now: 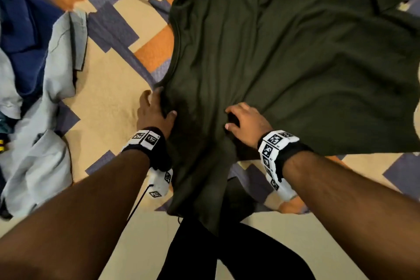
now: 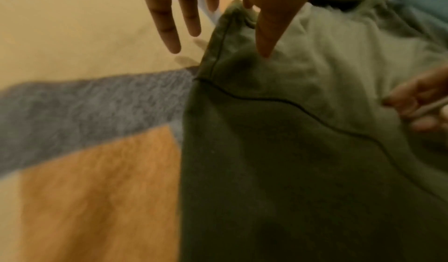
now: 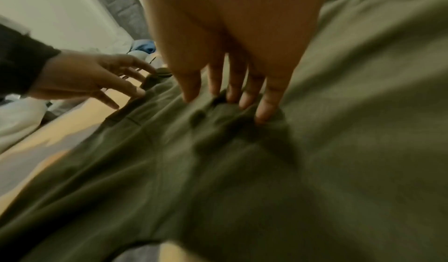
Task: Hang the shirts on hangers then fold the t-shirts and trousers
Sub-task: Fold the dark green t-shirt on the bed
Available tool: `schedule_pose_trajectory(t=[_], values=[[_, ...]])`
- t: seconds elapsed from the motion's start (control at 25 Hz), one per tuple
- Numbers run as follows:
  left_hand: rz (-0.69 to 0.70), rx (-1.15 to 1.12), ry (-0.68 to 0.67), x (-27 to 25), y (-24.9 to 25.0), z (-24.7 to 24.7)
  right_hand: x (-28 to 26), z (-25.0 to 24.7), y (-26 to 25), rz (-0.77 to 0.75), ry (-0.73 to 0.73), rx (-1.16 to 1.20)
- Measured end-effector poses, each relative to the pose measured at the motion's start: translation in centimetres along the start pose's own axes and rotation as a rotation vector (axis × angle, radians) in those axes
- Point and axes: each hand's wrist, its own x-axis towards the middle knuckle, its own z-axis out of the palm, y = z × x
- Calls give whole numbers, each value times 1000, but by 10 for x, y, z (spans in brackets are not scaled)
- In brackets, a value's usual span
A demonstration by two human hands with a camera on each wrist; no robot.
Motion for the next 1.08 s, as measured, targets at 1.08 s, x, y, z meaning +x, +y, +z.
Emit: schedule_pose_trajectory(t=[1.08], values=[[504,893,-712,-113,228,143,-176,-104,318,44,176,-518]])
